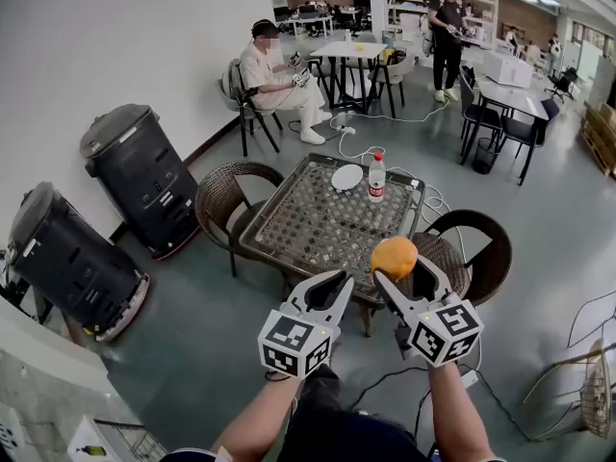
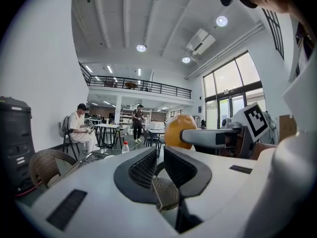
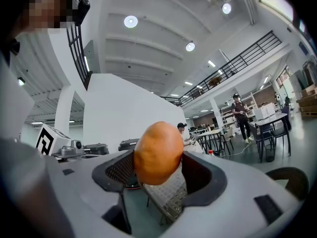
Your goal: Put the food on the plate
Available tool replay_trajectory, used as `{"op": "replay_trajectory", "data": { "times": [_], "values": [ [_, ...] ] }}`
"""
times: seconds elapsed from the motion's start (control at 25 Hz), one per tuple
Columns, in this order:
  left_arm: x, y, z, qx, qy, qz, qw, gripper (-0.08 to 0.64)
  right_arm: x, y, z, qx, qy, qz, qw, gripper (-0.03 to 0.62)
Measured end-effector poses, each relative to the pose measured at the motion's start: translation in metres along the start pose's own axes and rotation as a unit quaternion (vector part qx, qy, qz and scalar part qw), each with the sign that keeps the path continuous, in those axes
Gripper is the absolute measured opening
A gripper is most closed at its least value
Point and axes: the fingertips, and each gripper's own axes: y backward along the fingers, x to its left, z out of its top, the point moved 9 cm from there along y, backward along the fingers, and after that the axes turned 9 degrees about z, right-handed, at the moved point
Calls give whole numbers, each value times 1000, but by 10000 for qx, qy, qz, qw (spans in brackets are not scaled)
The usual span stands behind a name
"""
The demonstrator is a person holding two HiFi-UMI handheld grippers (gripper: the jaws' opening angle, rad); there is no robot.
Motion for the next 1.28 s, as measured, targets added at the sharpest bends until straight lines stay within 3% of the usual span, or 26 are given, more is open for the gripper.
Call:
{"op": "replay_trajectory", "data": {
  "times": [0.56,0.92,1.28],
  "values": [
    [124,-94,-6,175,246,-152,9994,54,-64,-131,-19,339,-145,-276,9989,308],
    [209,-147,8,326,421,-384,9978,54,-91,-217,-7,408,-197,-570,9973,310],
    [246,-185,14,390,497,-574,9964,54,-112,-255,-6,522,-250,-827,9949,310]
  ]
}}
